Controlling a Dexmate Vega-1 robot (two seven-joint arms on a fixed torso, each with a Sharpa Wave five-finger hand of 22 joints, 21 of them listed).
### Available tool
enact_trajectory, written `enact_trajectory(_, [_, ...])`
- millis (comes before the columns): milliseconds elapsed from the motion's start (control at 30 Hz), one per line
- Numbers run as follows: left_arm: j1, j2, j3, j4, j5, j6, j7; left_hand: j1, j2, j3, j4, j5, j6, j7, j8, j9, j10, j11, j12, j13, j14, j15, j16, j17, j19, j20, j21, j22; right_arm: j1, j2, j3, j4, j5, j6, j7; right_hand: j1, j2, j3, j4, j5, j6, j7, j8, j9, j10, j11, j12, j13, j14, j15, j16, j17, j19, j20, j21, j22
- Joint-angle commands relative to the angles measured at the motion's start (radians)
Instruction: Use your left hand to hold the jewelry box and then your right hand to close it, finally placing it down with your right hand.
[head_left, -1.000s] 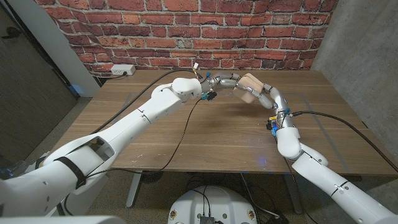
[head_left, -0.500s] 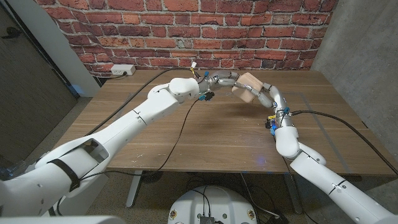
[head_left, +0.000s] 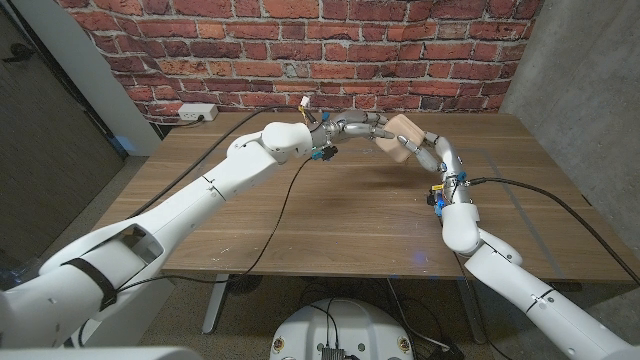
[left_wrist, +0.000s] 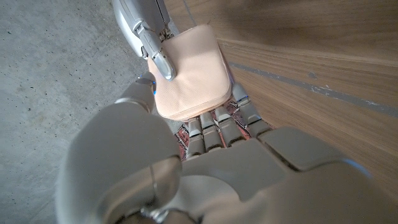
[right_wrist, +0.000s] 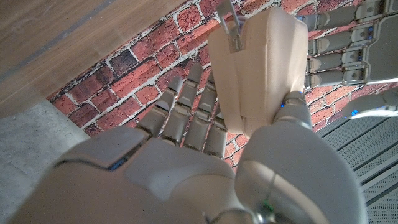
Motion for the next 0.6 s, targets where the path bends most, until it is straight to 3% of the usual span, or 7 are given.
enact_trajectory(33, [0.032,0.051,-0.048,-0.04,-0.041,-0.03,-0.028,-0.01,0.0,-0.005,0.002,0.007,-0.016,-0.004,-0.015,-0.002,-0.031,0.011,-0.026,-0.013,-0.034,0.01,-0.003,-0.019,-0.022,0.014,-0.014,-0.001,0.002,0.011,0.005,0.014,0.002,-0.023,-0.017,0.049,0.039,0.006,0.005,-0.003,0.01,-0.002,0.004,0.003,0.008,-0.002,0.004,0.007,0.009,-0.138,-0.003,0.003,0.009,0.005,0.005,0.003])
enact_trajectory(167, [0.049,0.069,-0.063,-0.063,-0.051,-0.045,-0.03,-0.016,0.0,-0.009,0.004,0.007,-0.027,-0.005,-0.028,-0.003,-0.041,0.017,-0.041,-0.024,-0.049,0.016,0.0,-0.034,-0.034,0.026,-0.025,-0.003,0.01,0.015,0.002,0.024,0.006,-0.028,-0.018,0.05,0.04,0.006,0.007,-0.007,0.012,-0.003,0.003,0.003,0.013,-0.002,0.006,0.009,0.01,-0.137,-0.005,0.004,0.009,0.007,0.007,0.004])
enact_trajectory(600, [0.093,0.108,-0.1,-0.106,-0.075,-0.099,-0.04,-0.026,0.009,-0.012,0.009,0.007,-0.041,-0.009,-0.051,-0.006,-0.078,0.014,-0.076,-0.046,-0.098,0.026,-0.001,-0.063,-0.051,0.021,-0.045,-0.003,0.02,0.019,-0.005,0.026,0.007,-0.039,-0.028,0.055,0.035,0.003,0.01,-0.02,0.005,-0.003,-0.004,0.004,0.005,0.0,0.001,0.015,0.007,-0.138,-0.014,0.007,0.007,0.008,0.012,0.005])
